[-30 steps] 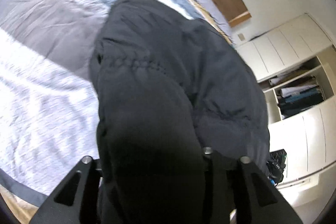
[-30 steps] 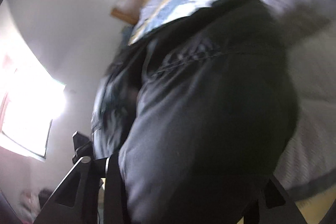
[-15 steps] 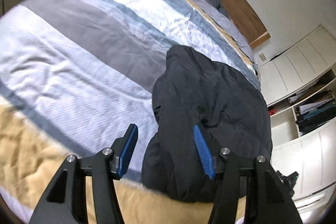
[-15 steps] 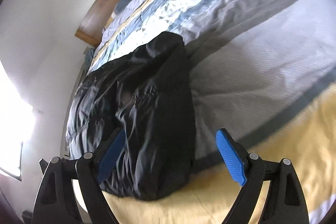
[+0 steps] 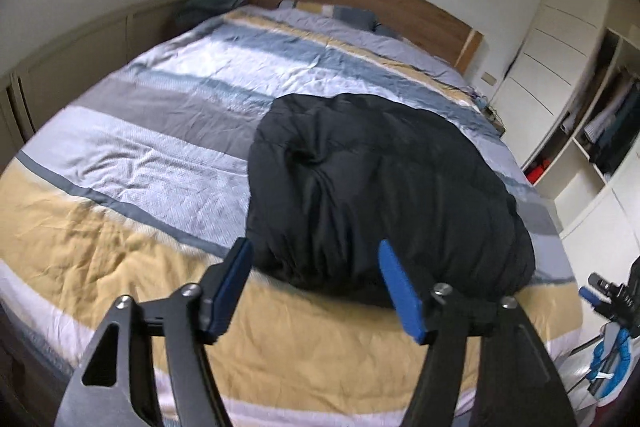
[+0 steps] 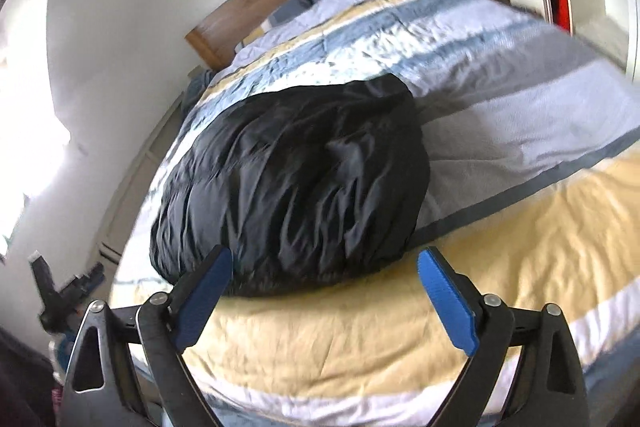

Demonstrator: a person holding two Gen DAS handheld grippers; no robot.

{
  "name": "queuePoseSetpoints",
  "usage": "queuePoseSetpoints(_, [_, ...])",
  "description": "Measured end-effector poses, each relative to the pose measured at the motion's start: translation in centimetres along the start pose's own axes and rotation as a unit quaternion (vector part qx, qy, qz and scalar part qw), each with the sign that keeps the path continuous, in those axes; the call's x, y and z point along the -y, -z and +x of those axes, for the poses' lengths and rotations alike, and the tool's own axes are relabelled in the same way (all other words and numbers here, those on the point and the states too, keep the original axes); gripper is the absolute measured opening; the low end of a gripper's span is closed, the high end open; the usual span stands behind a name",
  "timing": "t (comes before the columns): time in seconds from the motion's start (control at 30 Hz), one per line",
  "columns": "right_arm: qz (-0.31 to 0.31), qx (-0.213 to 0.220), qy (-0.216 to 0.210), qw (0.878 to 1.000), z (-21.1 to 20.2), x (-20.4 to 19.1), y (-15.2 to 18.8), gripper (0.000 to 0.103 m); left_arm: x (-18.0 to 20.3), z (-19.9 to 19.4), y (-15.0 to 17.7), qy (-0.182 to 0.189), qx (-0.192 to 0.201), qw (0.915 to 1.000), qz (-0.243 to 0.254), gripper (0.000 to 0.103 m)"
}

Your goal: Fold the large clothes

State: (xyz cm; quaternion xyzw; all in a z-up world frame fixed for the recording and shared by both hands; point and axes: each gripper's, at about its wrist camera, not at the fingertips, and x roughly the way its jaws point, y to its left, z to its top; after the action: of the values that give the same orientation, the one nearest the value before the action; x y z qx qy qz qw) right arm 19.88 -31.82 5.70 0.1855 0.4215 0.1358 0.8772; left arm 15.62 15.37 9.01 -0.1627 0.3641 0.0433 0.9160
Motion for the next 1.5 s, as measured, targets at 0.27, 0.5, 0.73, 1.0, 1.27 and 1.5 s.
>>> queuePoseSetpoints(0.27, [-0.087, 0.044, 0.045, 0.994, -4.4, -6.8, 6.0, 0.103, 7.2, -6.9, 5.2, -0.037, 0.059, 0.9941, 0.083, 0.071])
queuePoseSetpoints(0.5, [-0.113, 0.081, 0.051, 0.989, -7.2, -9.4, 8.4, 0.103, 11.3, -12.1, 7.5, -0.062, 0.110, 0.9863, 0.106, 0.071])
queuePoseSetpoints(0.73, [-0.136, 0.105, 0.060, 0.983, -9.2, -11.0, 10.5, 0.103, 13.4, -14.9, 9.1, -0.096, 0.145, 0.9786, 0.110, 0.071])
queuePoseSetpoints(1.0, [-0.161, 0.127, 0.075, 0.976, -9.9, -12.8, 11.7, 0.103, 14.2, -15.5, 9.2, -0.129, 0.171, 0.9687, 0.124, 0.071])
queuePoseSetpoints(1.27, [-0.167, 0.140, 0.075, 0.973, -9.8, -13.7, 11.8, 0.103, 14.4, -15.0, 9.4, -0.113, 0.174, 0.9692, 0.133, 0.071])
queuePoseSetpoints(1.5, [-0.170, 0.134, 0.078, 0.973, -8.9, -14.1, 11.7, 0.103, 14.4, -14.3, 9.3, -0.105, 0.170, 0.9700, 0.138, 0.071])
